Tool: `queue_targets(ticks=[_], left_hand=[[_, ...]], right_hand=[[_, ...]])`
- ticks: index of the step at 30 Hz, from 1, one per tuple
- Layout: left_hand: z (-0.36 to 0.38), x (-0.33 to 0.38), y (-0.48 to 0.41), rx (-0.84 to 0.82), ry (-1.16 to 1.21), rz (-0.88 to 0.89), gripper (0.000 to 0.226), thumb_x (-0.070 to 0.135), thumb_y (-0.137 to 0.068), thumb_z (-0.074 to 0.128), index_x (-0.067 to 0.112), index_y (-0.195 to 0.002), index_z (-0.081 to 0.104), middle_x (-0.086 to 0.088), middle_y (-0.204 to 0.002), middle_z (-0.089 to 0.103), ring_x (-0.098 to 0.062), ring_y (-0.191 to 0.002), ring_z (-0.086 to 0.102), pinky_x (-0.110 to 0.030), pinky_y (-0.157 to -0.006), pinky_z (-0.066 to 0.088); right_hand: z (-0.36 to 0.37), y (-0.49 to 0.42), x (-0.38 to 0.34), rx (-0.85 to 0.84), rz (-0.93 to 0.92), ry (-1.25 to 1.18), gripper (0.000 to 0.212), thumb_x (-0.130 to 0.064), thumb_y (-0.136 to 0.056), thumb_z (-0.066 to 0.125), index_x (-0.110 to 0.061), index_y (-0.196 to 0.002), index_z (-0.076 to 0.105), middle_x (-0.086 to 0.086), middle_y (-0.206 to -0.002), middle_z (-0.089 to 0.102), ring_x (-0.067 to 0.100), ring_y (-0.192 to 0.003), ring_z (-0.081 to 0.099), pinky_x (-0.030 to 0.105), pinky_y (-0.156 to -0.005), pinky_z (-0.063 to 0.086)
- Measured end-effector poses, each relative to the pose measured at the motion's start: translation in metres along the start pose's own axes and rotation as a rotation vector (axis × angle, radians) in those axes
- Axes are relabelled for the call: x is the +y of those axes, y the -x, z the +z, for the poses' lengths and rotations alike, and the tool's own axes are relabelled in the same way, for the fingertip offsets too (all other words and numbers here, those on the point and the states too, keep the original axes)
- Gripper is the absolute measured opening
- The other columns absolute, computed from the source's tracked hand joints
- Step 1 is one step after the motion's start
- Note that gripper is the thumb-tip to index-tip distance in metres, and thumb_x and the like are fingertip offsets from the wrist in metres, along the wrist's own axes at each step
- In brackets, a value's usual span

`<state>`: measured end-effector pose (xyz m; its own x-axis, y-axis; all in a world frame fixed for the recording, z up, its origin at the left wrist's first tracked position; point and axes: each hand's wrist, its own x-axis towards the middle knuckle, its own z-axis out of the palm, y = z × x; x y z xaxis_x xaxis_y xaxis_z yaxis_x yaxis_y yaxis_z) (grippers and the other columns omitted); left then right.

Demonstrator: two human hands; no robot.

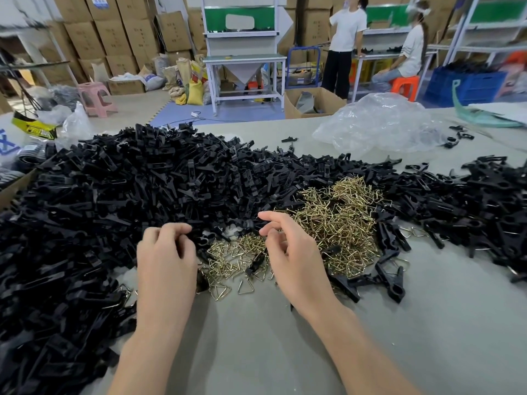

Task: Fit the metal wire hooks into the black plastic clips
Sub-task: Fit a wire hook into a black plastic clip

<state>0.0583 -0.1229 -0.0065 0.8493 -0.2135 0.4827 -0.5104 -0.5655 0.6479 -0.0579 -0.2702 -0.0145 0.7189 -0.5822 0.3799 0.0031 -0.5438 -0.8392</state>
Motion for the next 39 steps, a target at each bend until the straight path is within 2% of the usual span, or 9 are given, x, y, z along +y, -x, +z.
queue_targets(ticks=[3, 6, 10, 13, 15, 18, 26, 34, 39], left_hand=[[-0.007, 0.014, 0.000, 0.150, 0.130, 0.094, 0.015, 0.013, -0.098, 0.053, 0.019, -0.105, 0.065, 0.005, -0.107, 0.051, -0.007, -0.093, 0.054, -0.016, -0.081, 0.038], [-0.005, 0.032, 0.007, 0.081, 0.359, 0.063, 0.016, 0.014, -0.098, 0.055, 0.028, -0.099, 0.063, 0.007, -0.097, 0.062, 0.002, -0.079, 0.055, -0.008, -0.072, 0.041], [-0.001, 0.049, 0.020, -0.130, 0.700, -0.138, 0.018, 0.015, -0.100, 0.058, 0.029, -0.098, 0.069, 0.010, -0.079, 0.068, -0.002, -0.068, 0.060, -0.011, -0.062, 0.047], [0.000, 0.056, 0.022, -0.263, 1.032, -0.374, 0.019, 0.009, -0.100, 0.055, 0.022, -0.104, 0.069, 0.007, -0.082, 0.069, -0.008, -0.077, 0.063, -0.025, -0.077, 0.055], [0.001, 0.057, 0.020, -0.281, 1.166, -0.480, 0.018, 0.005, -0.101, 0.053, 0.016, -0.108, 0.066, -0.002, -0.083, 0.068, -0.015, -0.080, 0.063, -0.034, -0.085, 0.054], [0.002, 0.055, 0.015, -0.255, 1.250, -0.566, 0.020, 0.004, -0.101, 0.051, 0.016, -0.107, 0.065, -0.002, -0.079, 0.068, -0.013, -0.074, 0.066, -0.030, -0.075, 0.057], [0.002, 0.045, 0.011, -0.267, 1.306, -0.610, 0.020, 0.007, -0.099, 0.055, 0.019, -0.110, 0.066, -0.002, -0.077, 0.069, -0.016, -0.072, 0.070, -0.033, -0.066, 0.061], [0.002, 0.041, 0.008, -0.300, 1.280, -0.607, 0.021, 0.006, -0.100, 0.054, 0.018, -0.113, 0.064, 0.002, -0.070, 0.071, -0.012, -0.069, 0.071, -0.026, -0.060, 0.058], [0.004, 0.041, 0.007, -0.380, 1.297, -0.613, 0.026, 0.006, -0.100, 0.053, 0.015, -0.121, 0.065, -0.003, -0.079, 0.071, -0.015, -0.078, 0.070, -0.028, -0.065, 0.058]], right_hand=[[-0.001, 0.001, -0.005, 0.032, -0.085, 0.078, 0.033, -0.008, -0.103, 0.048, -0.023, -0.129, 0.062, -0.012, -0.104, 0.066, -0.007, -0.070, 0.056, 0.010, -0.068, 0.038], [0.000, 0.002, -0.009, 0.048, -0.214, 0.146, 0.031, -0.009, -0.103, 0.050, -0.019, -0.129, 0.062, -0.010, -0.106, 0.066, 0.000, -0.094, 0.060, 0.024, -0.088, 0.049], [0.003, 0.006, -0.013, -0.083, -0.139, -0.024, 0.033, -0.029, -0.106, 0.051, -0.025, -0.138, 0.057, -0.016, -0.112, 0.063, 0.004, -0.098, 0.063, 0.020, -0.085, 0.051], [0.006, 0.006, -0.015, -0.188, -0.015, -0.208, 0.029, -0.034, -0.104, 0.055, -0.032, -0.132, 0.062, -0.018, -0.115, 0.068, 0.001, -0.100, 0.066, 0.016, -0.086, 0.051], [0.008, 0.004, -0.015, -0.214, 0.032, -0.264, 0.026, -0.035, -0.103, 0.057, -0.032, -0.127, 0.066, -0.016, -0.114, 0.072, 0.004, -0.101, 0.068, 0.026, -0.091, 0.054], [0.010, 0.002, -0.014, -0.217, 0.075, -0.314, 0.019, -0.036, -0.100, 0.062, -0.034, -0.117, 0.069, -0.017, -0.105, 0.074, 0.006, -0.096, 0.069, 0.034, -0.091, 0.056], [0.008, -0.002, -0.011, -0.192, 0.083, -0.402, 0.005, -0.032, -0.097, 0.067, -0.032, -0.101, 0.071, -0.019, -0.105, 0.075, 0.005, -0.094, 0.069, 0.026, -0.086, 0.053], [0.009, -0.003, -0.009, -0.189, 0.118, -0.433, 0.009, -0.024, -0.098, 0.066, -0.030, -0.102, 0.070, -0.018, -0.102, 0.076, 0.006, -0.088, 0.068, 0.033, -0.087, 0.058], [0.007, -0.005, -0.010, -0.167, 0.171, -0.551, 0.015, -0.011, -0.099, 0.064, -0.021, -0.104, 0.072, -0.011, -0.094, 0.077, 0.005, -0.083, 0.070, 0.021, -0.075, 0.057]])
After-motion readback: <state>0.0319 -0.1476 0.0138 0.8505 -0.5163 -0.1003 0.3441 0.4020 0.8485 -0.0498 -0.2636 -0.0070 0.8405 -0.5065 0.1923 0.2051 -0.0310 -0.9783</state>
